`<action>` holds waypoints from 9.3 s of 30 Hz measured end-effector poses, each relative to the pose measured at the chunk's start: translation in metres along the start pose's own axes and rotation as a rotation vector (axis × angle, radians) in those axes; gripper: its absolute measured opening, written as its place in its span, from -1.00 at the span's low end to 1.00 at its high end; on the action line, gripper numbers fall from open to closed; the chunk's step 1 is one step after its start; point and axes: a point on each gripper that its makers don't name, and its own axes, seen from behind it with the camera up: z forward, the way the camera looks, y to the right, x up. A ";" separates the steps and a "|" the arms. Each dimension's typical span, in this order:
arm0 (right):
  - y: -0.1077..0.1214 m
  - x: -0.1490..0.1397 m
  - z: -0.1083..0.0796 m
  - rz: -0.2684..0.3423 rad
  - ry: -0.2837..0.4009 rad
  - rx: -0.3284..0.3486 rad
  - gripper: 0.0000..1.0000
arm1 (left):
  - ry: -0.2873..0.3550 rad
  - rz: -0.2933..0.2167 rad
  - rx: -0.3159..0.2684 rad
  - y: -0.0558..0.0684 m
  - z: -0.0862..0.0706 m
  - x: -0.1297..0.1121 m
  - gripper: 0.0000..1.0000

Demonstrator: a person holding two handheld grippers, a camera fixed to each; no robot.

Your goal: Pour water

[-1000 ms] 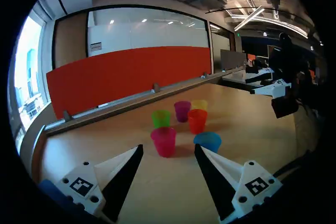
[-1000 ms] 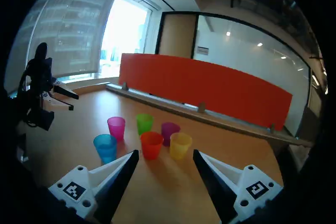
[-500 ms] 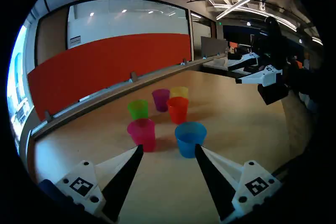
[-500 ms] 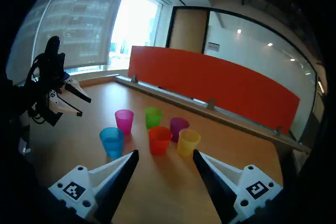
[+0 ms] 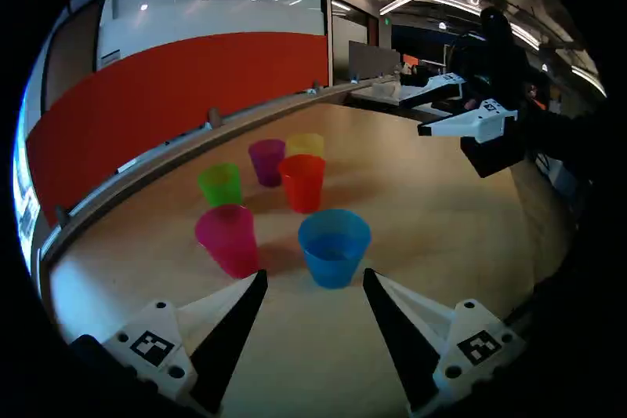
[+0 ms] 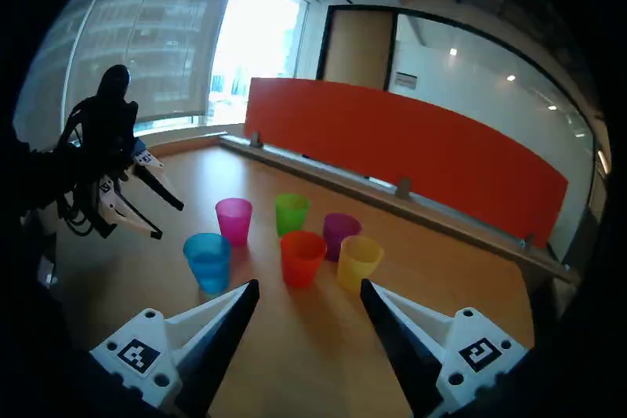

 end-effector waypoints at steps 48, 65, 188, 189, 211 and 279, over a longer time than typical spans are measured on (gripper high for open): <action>0.012 -0.023 0.025 0.011 -0.024 0.026 1.00 | -0.064 0.079 -0.118 0.018 0.079 0.004 0.81; 0.013 -0.027 0.027 0.009 -0.027 0.021 1.00 | -0.065 0.124 -0.100 0.019 0.084 0.002 0.73; -0.036 0.031 0.284 -0.016 -0.493 0.176 1.00 | 0.337 -0.102 0.202 -0.020 -0.082 0.049 0.72; -0.036 0.030 0.285 -0.015 -0.501 0.173 1.00 | 0.337 -0.101 0.202 -0.020 -0.082 0.049 0.72; -0.042 0.026 0.299 0.111 -0.555 0.125 1.00 | 0.333 -0.107 0.202 -0.024 -0.080 0.045 0.72; -0.097 0.108 0.081 0.052 0.151 0.171 0.82 | 0.397 -0.064 0.268 0.032 -0.129 0.074 0.72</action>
